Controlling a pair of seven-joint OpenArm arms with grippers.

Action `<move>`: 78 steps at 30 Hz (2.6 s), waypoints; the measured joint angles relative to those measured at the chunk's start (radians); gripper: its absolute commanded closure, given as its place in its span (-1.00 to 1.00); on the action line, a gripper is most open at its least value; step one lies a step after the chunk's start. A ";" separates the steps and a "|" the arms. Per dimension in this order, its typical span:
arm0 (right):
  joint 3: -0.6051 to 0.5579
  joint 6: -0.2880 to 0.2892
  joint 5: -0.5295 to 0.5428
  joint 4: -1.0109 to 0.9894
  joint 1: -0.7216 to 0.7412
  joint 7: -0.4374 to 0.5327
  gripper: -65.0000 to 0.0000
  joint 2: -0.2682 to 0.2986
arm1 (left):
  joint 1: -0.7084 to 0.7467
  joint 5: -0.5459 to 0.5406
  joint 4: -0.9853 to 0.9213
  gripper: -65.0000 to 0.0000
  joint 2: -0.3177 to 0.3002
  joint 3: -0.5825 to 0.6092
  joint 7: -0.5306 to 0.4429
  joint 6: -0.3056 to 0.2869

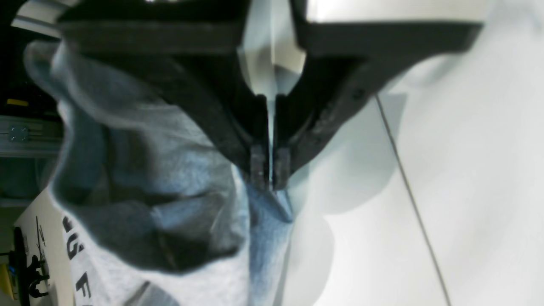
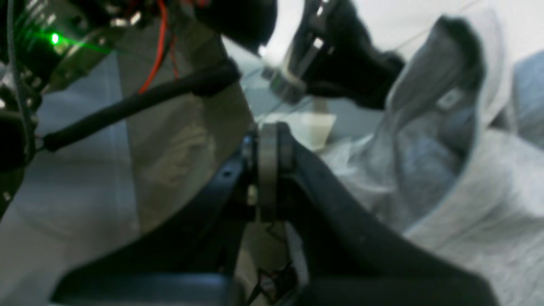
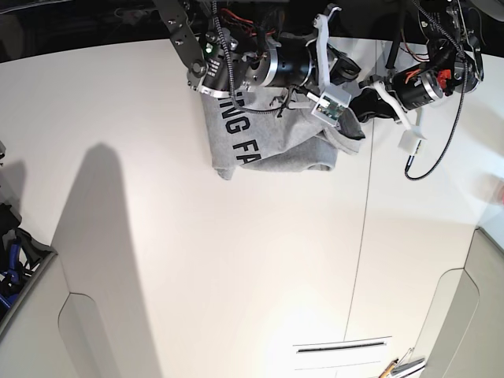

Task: Fold the T-shirt properly
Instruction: 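Lift and fold the bundle over with both grippers, then carry the folded shirt with the right gripper and lay it down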

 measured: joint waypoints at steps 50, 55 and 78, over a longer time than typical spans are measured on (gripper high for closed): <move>0.554 0.041 0.299 -0.307 -0.008 -0.095 1.00 0.105 | -0.175 0.288 0.019 1.00 -0.077 0.275 -0.214 0.057; 0.552 0.039 0.254 -0.160 -0.048 -0.143 1.00 0.107 | -0.228 0.224 0.019 1.00 -0.080 0.274 -0.212 0.056; 0.100 0.014 -0.124 -0.148 0.058 0.303 1.00 0.105 | -0.216 0.185 0.142 1.00 -0.093 -0.043 -0.161 0.082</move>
